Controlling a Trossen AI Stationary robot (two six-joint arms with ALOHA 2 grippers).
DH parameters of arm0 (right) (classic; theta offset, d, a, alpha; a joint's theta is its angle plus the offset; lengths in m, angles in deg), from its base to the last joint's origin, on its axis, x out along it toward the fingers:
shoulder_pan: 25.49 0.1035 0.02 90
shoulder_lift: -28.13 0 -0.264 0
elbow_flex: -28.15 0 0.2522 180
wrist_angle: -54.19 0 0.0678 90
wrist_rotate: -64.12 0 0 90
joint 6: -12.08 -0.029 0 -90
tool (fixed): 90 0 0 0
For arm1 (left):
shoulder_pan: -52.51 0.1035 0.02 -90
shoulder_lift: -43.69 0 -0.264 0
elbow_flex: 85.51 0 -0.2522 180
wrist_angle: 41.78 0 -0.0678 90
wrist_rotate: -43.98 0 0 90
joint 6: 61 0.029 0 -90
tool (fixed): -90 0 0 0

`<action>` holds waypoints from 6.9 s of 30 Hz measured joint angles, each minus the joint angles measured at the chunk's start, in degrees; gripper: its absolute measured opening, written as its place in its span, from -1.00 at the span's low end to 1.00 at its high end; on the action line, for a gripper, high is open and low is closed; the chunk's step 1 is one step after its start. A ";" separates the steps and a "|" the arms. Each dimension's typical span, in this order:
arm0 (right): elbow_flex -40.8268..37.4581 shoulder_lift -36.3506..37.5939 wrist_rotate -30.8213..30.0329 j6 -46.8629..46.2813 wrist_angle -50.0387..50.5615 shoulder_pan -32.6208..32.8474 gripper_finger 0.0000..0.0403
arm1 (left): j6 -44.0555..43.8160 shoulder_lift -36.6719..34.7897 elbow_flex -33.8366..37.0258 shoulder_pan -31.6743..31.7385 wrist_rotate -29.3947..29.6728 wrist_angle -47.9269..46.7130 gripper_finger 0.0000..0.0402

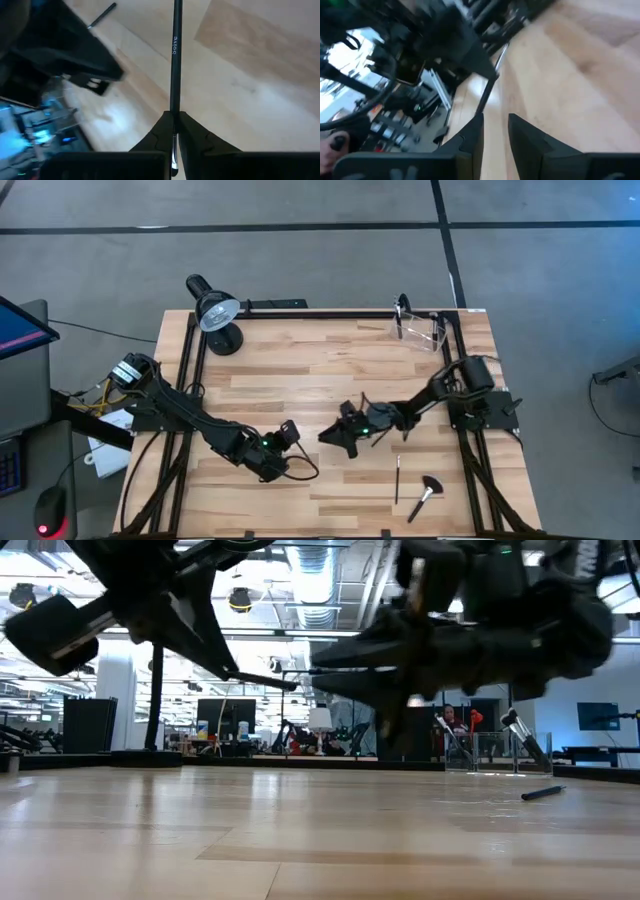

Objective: Sort items
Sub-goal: Put the eyeshadow brush into the transparent organizer

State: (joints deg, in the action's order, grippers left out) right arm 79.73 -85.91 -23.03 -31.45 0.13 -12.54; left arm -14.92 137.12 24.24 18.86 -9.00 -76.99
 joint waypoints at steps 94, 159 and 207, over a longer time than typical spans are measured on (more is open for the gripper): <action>-31.80 43.52 -41.76 47.09 -4.34 -31.17 -0.97 | -41.97 -0.11 18.67 24.14 -26.51 90.09 -0.59; -19.97 20.28 -23.50 41.85 -4.16 -62.22 -0.85 | -46.39 -0.04 24.74 25.90 -26.11 86.44 -0.59; -19.99 46.43 -33.27 55.62 5.31 -44.82 -0.81 | -47.73 -0.04 24.74 25.88 -26.15 86.46 -0.59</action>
State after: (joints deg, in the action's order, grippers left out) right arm 59.74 -39.48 -56.30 24.17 5.44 -57.36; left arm -62.66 137.08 48.98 44.74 -35.15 9.48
